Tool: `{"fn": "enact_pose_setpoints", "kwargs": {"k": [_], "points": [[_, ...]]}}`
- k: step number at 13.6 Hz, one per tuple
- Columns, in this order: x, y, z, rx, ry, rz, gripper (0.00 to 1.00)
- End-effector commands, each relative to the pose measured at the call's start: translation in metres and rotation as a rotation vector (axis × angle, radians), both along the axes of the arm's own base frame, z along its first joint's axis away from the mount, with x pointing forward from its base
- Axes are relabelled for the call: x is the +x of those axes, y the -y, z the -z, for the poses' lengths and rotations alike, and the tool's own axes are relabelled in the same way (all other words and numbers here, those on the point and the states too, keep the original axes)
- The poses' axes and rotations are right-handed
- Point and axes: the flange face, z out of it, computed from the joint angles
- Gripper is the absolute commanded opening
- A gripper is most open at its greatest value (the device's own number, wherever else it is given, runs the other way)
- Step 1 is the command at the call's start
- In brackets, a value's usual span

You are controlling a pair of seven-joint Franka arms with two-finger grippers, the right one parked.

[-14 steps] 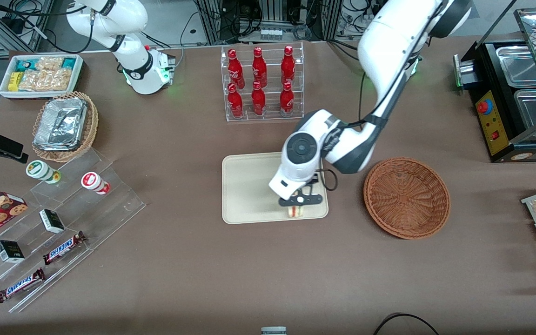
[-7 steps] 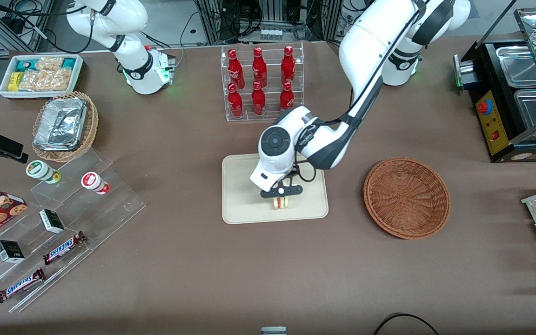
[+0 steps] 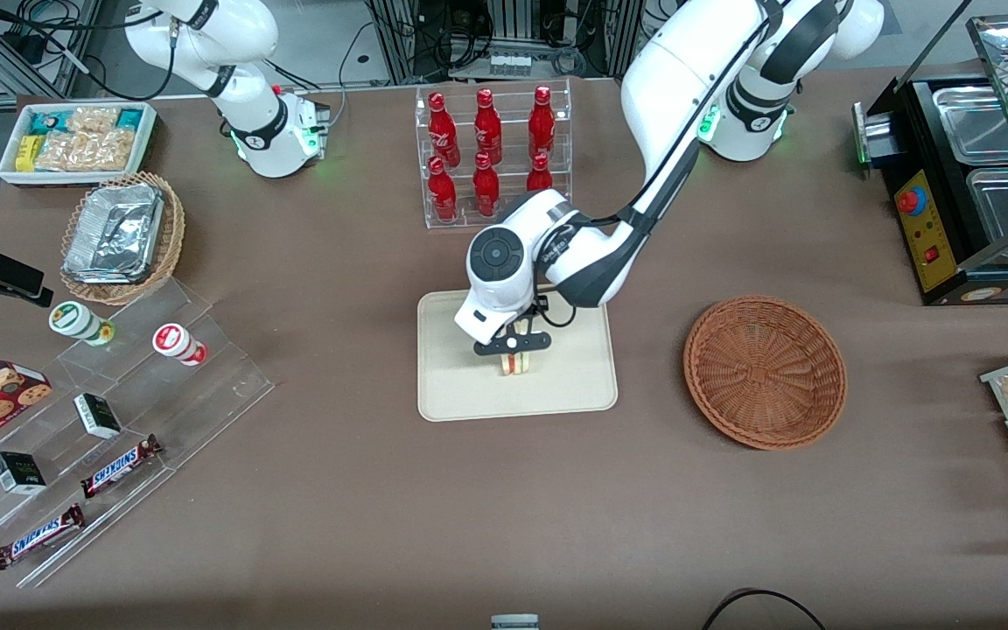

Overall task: Place sandwich from basket to tray
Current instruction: 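Lower the sandwich onto the tray center with the left gripper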

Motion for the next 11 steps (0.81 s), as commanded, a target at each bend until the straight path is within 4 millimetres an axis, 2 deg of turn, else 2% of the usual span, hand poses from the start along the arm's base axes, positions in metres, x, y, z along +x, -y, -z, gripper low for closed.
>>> {"fn": "enact_pose_setpoints", "kwargs": {"k": [1, 9, 10, 11], "points": [[0.003, 0.003, 0.003, 0.016, 0.002, -0.039, 0.0], [0.012, 0.002, 0.013, 0.017, 0.058, -0.128, 0.0], [0.012, 0.002, 0.013, 0.018, 0.059, -0.134, 0.06], [0.012, 0.002, 0.014, 0.018, 0.059, -0.134, 0.35]]}}
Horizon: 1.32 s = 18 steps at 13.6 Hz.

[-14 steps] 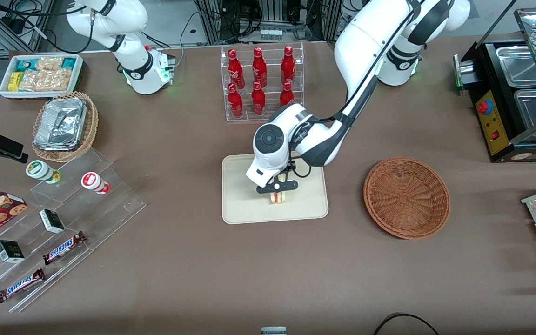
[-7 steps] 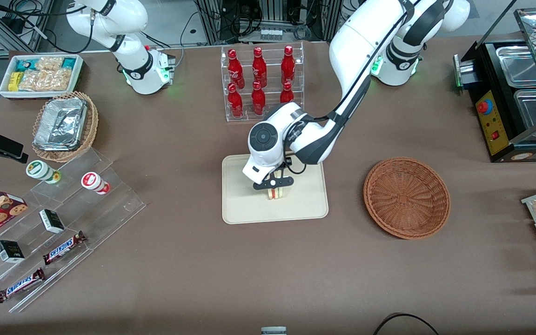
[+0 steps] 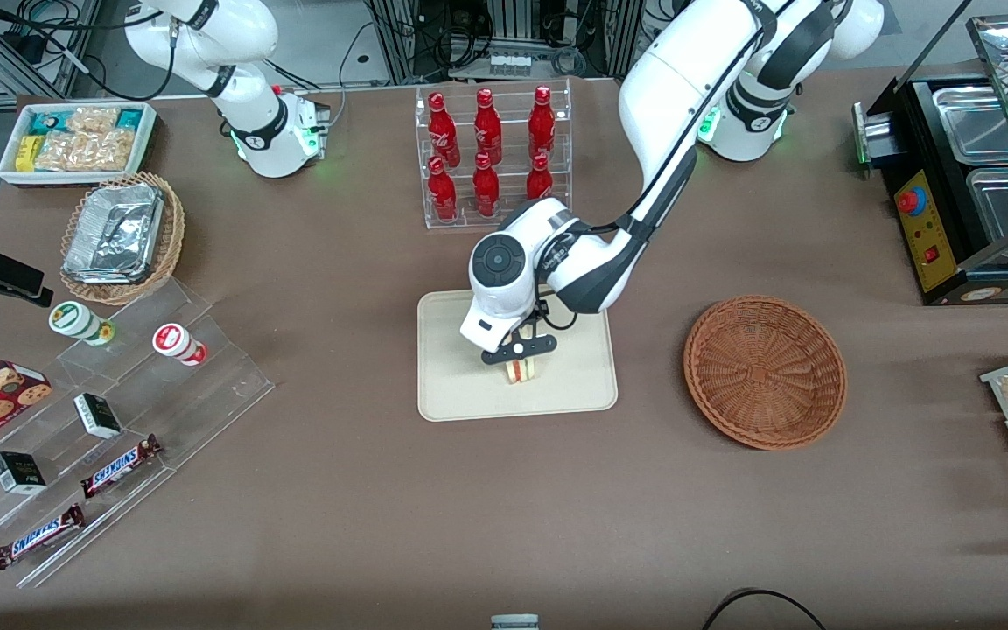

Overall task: Place sandwich from basket to tray
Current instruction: 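Lower the sandwich onto the tray center with the left gripper, then open the left gripper and release the sandwich on the tray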

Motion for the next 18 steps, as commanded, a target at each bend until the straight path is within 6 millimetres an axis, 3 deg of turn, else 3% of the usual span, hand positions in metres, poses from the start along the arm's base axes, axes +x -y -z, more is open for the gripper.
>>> {"fn": "enact_pose_setpoints", "kwargs": {"k": [1, 3, 6, 12, 15, 18], "points": [[0.003, 0.006, 0.0, 0.007, 0.026, -0.018, 0.97], [0.004, 0.006, -0.004, 0.003, 0.028, -0.017, 1.0], [0.016, 0.003, -0.03, -0.035, 0.043, -0.036, 1.0], [0.032, 0.0, -0.134, -0.031, 0.055, -0.038, 1.0], [0.045, -0.032, -0.179, -0.022, 0.05, 0.036, 1.0], [0.069, -0.084, -0.207, -0.004, 0.03, 0.075, 1.0]]}}
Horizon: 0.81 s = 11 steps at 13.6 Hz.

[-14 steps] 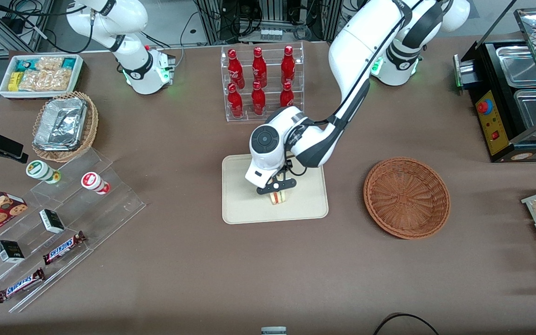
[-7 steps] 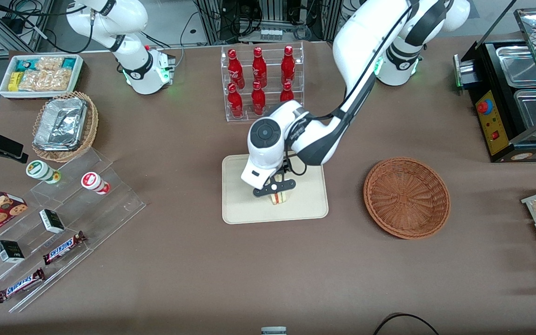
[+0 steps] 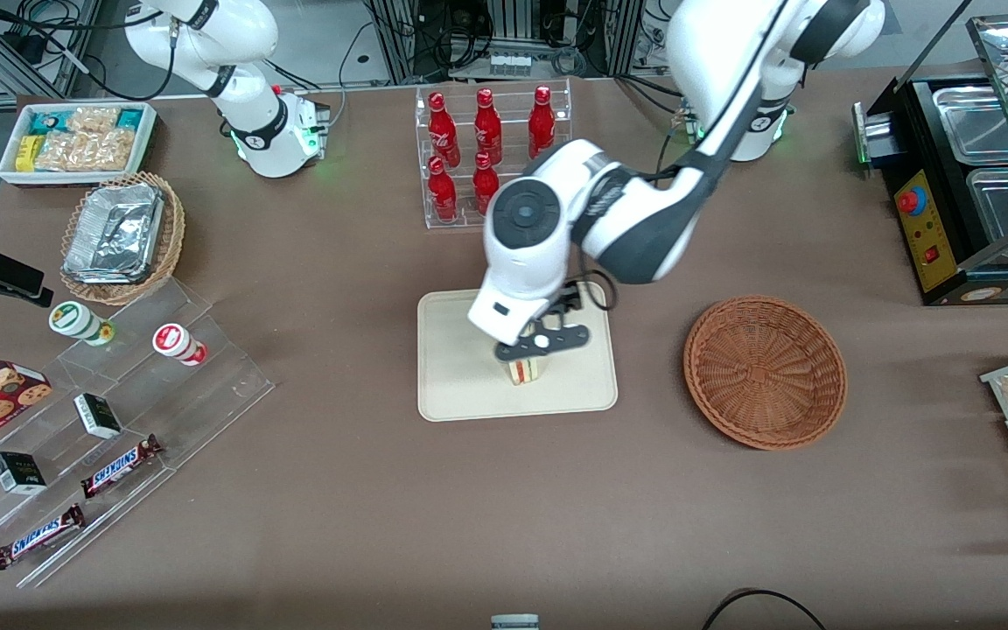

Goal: Place sandwich from basket to tray

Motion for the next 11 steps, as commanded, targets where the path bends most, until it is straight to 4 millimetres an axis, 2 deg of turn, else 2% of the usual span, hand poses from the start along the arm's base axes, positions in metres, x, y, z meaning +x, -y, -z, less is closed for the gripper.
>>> {"fn": "enact_pose_setpoints", "kwargs": {"k": [1, 3, 4, 5, 7, 8, 9, 11], "points": [[0.014, -0.042, -0.02, 0.026, -0.017, 0.033, 1.0], [0.028, -0.084, -0.023, 0.053, -0.035, -0.013, 1.0], [0.036, -0.108, -0.027, 0.048, -0.038, 0.009, 1.0], [0.036, -0.121, -0.03, 0.045, -0.046, 0.07, 1.0], [0.044, -0.161, -0.036, 0.045, -0.057, 0.099, 1.0], [0.043, -0.178, -0.038, 0.045, -0.064, 0.134, 1.0], [0.046, -0.204, -0.044, 0.039, -0.066, 0.157, 1.0], [0.039, -0.24, -0.058, 0.032, -0.069, 0.226, 1.0]]}}
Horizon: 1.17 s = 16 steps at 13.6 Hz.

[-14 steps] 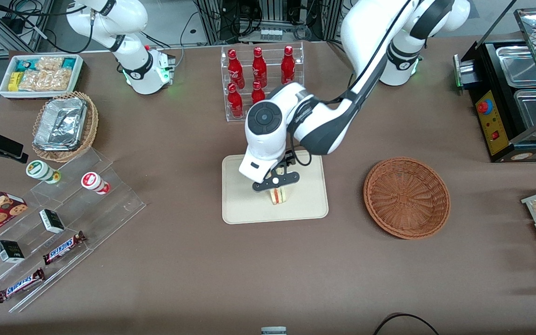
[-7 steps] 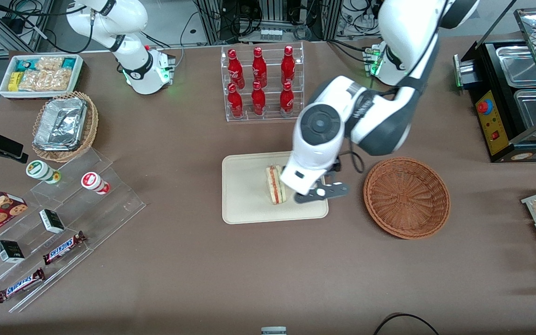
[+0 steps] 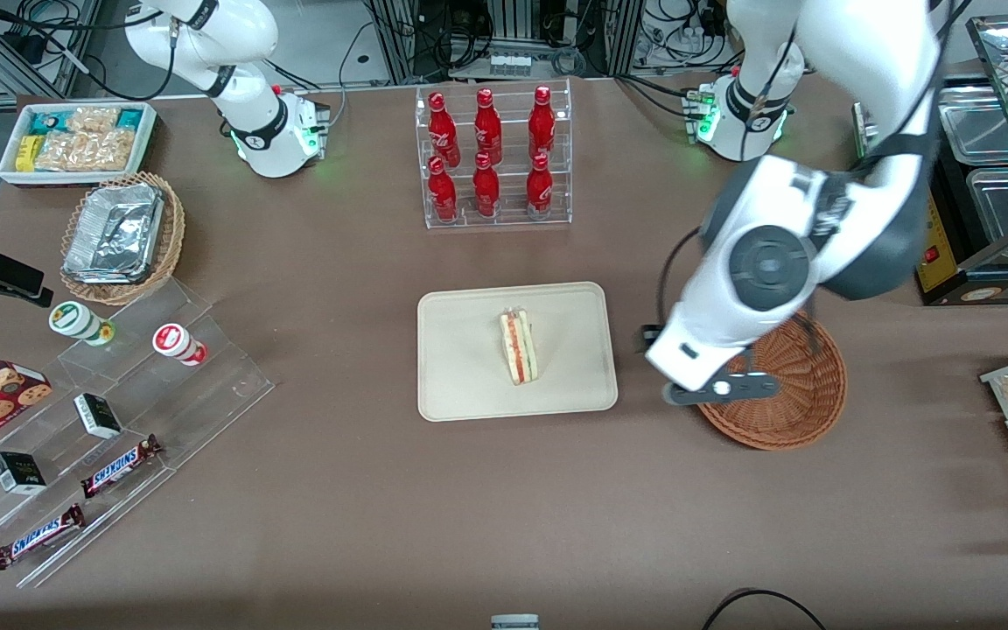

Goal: Place sandwich from basket to tray

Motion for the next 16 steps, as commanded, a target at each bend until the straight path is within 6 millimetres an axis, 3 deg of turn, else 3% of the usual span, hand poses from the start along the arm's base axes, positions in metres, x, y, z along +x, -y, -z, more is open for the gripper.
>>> {"fn": "enact_pose_setpoints", "kwargs": {"k": [1, 3, 7, 12, 16], "points": [[-0.023, -0.053, -0.027, -0.003, -0.001, 0.089, 1.0], [-0.031, -0.089, -0.044, -0.016, 0.001, 0.145, 1.0], [-0.045, -0.119, -0.068, -0.027, 0.011, 0.205, 1.0], [-0.059, -0.177, -0.104, -0.069, 0.001, 0.246, 1.0], [-0.073, -0.197, -0.128, -0.063, 0.003, 0.224, 1.0]]}}
